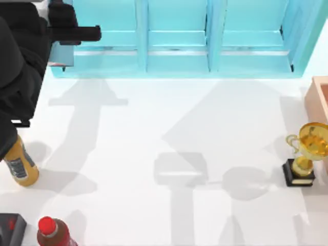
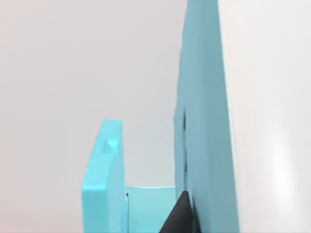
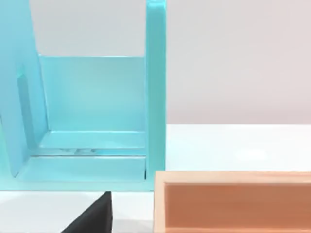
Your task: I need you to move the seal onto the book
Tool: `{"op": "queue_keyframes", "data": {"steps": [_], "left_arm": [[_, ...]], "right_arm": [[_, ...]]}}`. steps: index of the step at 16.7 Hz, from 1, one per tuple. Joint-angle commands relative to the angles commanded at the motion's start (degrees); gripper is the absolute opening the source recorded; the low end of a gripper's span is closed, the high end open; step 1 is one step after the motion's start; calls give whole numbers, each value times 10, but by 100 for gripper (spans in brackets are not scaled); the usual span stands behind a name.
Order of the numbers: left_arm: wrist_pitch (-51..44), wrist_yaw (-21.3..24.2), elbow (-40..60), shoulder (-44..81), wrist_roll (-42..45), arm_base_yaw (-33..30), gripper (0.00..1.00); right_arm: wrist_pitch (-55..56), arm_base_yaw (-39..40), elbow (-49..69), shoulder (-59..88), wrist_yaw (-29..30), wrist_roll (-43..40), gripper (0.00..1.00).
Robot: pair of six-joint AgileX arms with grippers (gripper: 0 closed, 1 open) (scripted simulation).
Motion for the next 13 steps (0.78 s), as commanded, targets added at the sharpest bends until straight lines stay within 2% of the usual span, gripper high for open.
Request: {"op": "queue_keyframes", "data": {"steps": [8, 11, 13], "left_arm": [[-14, -5, -13, -1, -4, -8, 0], [-25, -27, 2, 11, -55, -29, 0], [-41, -53, 18, 27, -120, -53, 0]], "right_arm": [[0, 0, 0, 0, 0, 0, 100], [0, 0, 0, 0, 0, 0, 100], [0, 0, 0, 0, 0, 0, 100]]}}
